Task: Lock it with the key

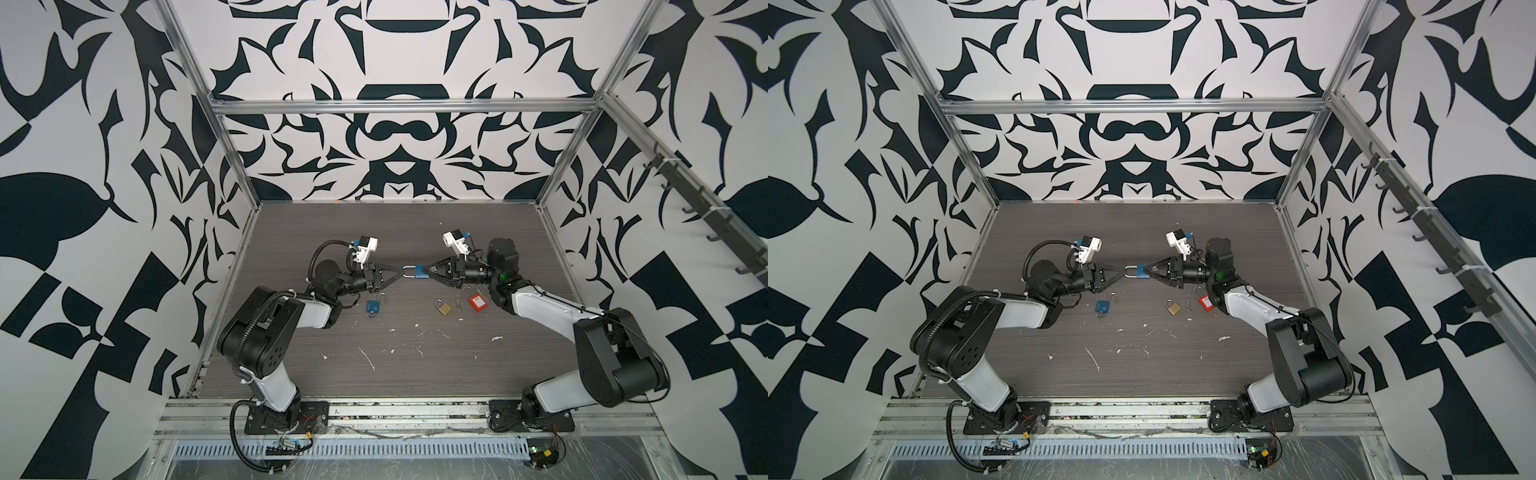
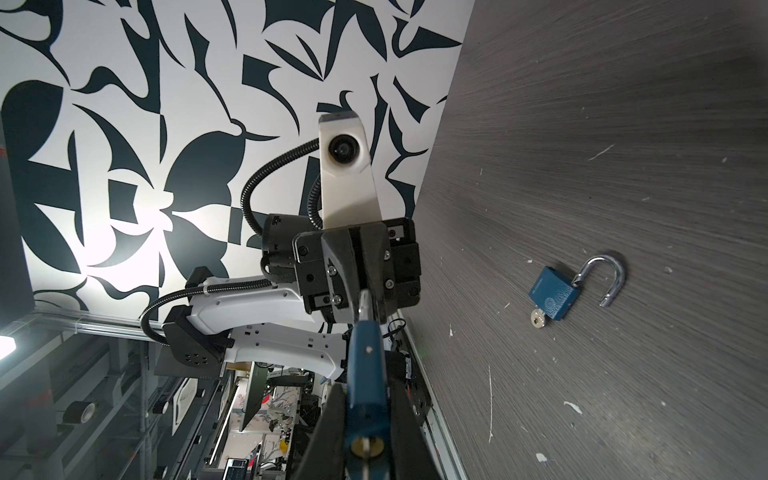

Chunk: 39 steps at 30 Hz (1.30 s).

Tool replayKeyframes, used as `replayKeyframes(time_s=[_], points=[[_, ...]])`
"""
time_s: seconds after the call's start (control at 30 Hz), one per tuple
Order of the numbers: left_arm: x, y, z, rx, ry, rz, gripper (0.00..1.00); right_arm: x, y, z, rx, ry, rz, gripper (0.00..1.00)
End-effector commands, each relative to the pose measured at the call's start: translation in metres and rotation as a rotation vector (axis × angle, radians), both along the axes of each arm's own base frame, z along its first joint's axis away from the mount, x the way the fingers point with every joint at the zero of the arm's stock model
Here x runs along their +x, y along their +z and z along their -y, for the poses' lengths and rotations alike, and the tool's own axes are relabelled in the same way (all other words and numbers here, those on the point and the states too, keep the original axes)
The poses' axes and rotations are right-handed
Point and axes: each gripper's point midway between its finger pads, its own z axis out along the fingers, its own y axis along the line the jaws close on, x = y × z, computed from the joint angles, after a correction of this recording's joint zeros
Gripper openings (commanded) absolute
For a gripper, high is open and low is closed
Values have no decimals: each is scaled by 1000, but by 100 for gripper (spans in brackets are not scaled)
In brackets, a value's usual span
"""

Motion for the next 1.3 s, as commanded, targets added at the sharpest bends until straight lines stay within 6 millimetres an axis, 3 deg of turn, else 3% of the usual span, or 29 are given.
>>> replayKeyframes(time_s=[0.0,0.3,0.77,1.27], points=[[-7,32,0,-55,-18,52,0,-10,30,-5,-6,26,194,0],[-14,48,1,-81,-18,75,0,-15,34,-8,-3,35,236,0],[-20,40,19,-72,-54,83,0,-19,34,-30,11,84,216,0],[-40,40,36,-69,-122,121,0,-1,37,-47,56,69,175,0]])
